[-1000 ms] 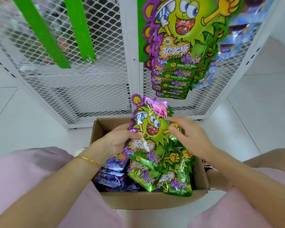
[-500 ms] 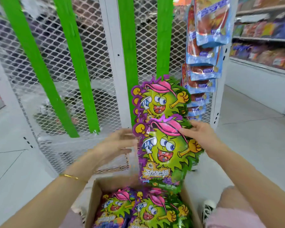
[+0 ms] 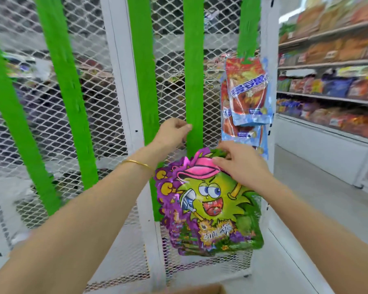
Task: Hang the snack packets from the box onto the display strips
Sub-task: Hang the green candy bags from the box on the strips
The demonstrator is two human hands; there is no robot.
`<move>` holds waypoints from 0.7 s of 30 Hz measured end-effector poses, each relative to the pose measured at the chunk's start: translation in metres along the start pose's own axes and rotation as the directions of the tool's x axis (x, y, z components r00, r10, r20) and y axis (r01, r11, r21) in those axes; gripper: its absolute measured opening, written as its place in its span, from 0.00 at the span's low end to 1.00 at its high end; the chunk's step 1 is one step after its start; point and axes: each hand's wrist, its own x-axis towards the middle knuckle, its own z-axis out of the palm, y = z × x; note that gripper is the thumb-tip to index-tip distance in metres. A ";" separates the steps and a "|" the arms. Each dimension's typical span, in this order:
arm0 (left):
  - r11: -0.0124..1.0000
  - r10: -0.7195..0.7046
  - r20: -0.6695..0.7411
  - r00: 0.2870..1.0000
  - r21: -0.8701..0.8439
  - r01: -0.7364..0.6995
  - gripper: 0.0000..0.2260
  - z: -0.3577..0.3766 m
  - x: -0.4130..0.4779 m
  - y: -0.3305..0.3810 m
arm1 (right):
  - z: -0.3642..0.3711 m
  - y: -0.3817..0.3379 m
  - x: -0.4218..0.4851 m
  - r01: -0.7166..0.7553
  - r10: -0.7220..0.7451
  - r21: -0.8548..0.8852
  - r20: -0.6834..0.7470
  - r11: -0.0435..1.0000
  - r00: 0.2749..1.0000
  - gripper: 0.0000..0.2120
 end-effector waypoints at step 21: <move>0.996 -0.088 -0.012 0.996 -0.015 0.087 0.16 0.001 -0.020 0.022 | 0.014 -0.012 0.037 -0.028 0.017 -0.034 -0.287 0.999 0.958 0.14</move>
